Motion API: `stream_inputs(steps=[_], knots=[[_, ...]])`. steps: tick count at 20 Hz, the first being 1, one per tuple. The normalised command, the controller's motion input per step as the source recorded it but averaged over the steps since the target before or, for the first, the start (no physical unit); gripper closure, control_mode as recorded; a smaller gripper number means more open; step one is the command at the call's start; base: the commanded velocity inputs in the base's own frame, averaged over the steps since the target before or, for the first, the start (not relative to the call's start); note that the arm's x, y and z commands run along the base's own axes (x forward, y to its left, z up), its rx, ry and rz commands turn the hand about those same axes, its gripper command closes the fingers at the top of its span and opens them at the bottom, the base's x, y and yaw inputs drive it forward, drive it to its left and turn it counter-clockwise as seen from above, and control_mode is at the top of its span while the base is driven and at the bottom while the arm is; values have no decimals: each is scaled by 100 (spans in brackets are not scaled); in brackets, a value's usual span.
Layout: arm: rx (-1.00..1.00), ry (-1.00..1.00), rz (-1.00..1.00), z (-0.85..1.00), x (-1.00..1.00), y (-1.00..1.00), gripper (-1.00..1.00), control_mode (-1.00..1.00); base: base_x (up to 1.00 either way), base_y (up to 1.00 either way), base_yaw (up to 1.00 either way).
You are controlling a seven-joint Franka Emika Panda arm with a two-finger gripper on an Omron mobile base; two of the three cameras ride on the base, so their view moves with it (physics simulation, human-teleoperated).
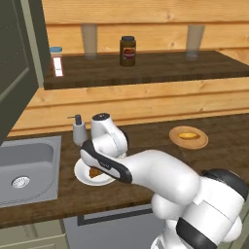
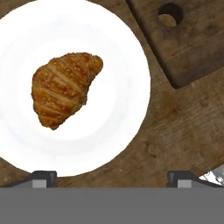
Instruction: From the different types of pastries on the counter, select a croissant and place it on the cutting board. Then retrieve a jar of jam from the cabinet and place it alongside the croissant on the cutting board.
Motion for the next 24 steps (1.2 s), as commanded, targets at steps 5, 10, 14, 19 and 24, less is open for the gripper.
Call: stream_inputs(steps=[5,10,14,19,24], knots=[[0,4,-9,-9,12,0,-100,-100,0,0,0],[0,0,-4,-16,19,0,-100,-100,0,0,0],[0,0,-1,-21,17,0,-100,-100,0,0,0],[0,0,-1,-11,21,9,-100,-100,0,0,0],[0,1,-2,-7,18,33,-100,-100,0,0,0]])
